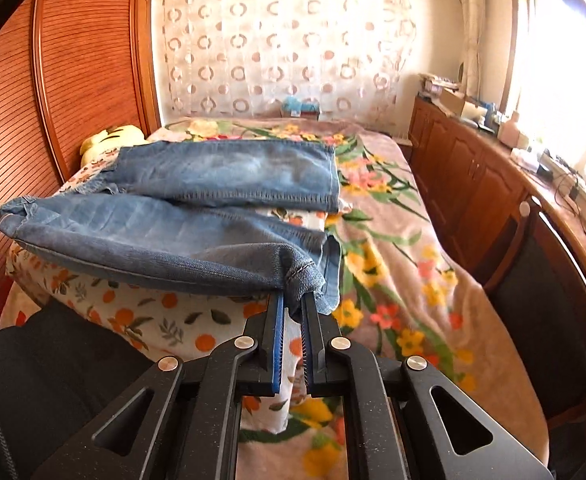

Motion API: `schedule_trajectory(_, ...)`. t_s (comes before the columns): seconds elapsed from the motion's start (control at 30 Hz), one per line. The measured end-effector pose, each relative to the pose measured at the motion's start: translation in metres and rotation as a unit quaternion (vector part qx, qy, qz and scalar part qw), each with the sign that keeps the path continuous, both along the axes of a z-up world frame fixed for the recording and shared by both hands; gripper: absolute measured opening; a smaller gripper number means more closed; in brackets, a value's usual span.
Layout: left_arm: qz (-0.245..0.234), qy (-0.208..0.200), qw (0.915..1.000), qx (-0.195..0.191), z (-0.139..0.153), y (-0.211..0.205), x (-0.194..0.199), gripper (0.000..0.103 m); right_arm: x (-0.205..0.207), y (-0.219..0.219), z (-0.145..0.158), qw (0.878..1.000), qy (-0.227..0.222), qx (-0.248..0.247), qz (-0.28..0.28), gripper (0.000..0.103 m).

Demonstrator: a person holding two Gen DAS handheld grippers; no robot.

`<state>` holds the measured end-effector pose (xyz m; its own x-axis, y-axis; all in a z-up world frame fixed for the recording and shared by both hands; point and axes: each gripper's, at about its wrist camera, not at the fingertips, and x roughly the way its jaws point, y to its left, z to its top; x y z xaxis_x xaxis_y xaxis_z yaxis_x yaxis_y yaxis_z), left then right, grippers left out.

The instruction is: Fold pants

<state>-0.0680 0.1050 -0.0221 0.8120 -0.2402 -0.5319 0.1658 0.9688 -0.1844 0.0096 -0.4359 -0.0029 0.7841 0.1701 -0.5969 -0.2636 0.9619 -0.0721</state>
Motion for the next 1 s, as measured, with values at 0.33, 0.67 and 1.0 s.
schedule_trajectory(0.33,-0.006,-0.036,0.9988,0.034,0.034,-0.010,0.072,0.014,0.049,0.008,0.018,0.998,-0.058,0.008,-0.008,0.007)
schedule_trajectory(0.67,0.005,-0.035,0.9983,0.046,0.052,-0.006,0.175,0.013,0.133,0.026,0.017,0.995,-0.092,0.020,-0.027,0.007)
schedule_trajectory(1.0,0.004,-0.022,0.9977,0.064,0.060,-0.010,0.281,0.013,0.214,0.040,0.007,0.996,-0.081,0.005,-0.032,0.007)
